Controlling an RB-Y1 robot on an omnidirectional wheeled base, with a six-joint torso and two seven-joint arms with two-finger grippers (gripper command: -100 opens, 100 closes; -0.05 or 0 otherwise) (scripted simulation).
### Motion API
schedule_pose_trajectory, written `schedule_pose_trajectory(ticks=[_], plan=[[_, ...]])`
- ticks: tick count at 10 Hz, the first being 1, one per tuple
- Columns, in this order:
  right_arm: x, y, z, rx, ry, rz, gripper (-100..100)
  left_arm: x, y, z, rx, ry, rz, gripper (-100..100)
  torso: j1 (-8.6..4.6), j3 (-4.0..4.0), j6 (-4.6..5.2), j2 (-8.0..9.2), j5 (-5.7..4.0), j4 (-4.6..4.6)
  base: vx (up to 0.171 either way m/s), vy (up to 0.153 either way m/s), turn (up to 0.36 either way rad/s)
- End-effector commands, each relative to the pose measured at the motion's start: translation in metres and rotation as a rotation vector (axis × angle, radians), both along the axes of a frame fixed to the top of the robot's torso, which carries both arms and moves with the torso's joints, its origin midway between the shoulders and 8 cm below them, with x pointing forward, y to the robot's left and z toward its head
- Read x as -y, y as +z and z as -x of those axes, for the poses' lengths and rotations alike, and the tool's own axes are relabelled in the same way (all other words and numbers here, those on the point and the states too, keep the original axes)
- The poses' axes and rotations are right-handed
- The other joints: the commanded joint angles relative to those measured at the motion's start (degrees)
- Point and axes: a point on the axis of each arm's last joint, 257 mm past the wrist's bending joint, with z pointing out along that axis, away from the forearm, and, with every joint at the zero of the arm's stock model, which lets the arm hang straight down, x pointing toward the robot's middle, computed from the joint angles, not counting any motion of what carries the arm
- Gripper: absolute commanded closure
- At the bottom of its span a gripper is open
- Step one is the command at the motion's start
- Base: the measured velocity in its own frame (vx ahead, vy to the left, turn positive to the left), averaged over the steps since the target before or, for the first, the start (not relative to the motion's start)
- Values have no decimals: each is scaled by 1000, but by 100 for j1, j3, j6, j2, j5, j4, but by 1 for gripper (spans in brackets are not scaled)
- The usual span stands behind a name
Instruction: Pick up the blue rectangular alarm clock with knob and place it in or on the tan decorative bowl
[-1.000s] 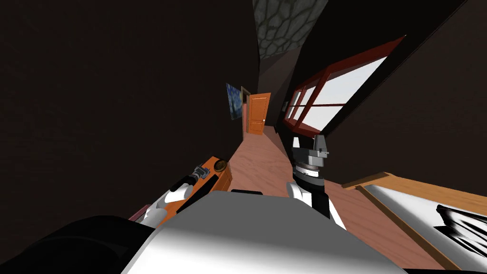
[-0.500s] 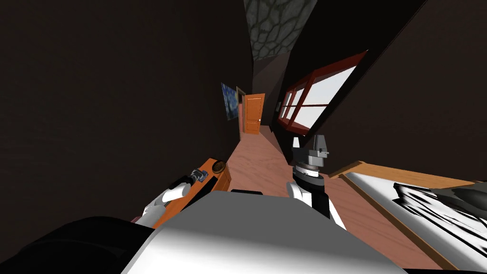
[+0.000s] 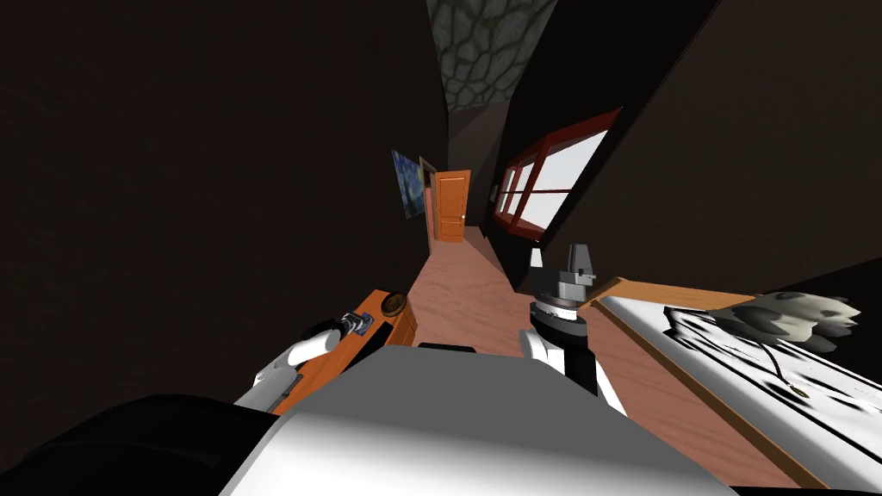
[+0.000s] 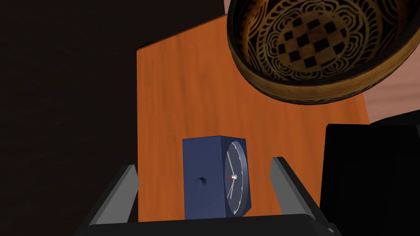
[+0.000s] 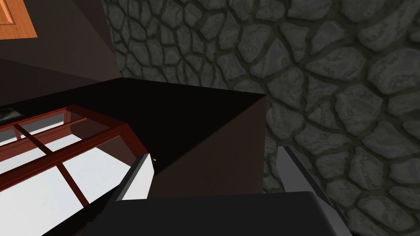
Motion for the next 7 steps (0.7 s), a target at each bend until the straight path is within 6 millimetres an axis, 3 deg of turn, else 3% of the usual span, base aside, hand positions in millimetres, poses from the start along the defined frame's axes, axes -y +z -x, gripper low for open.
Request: schedule_pose_trajectory(ticks=[1, 3, 7], plan=[[0, 0, 0, 0, 0, 0, 0, -6, -7, 9, -30, 31, 26, -100, 0, 0, 0, 0, 0, 0, -35, 45, -91], [0, 0, 0, 0, 0, 0, 0, -15, -19, 18, -92, 85, 85, -100, 2, -2, 0, -5, 1, -1, -30, 60, -231], [0, 0, 0, 0, 0, 0, 0, -23, -40, 45, -189, 169, 173, -100, -5, -2, -6, -4, 0, -1, -33, 44, -108]])
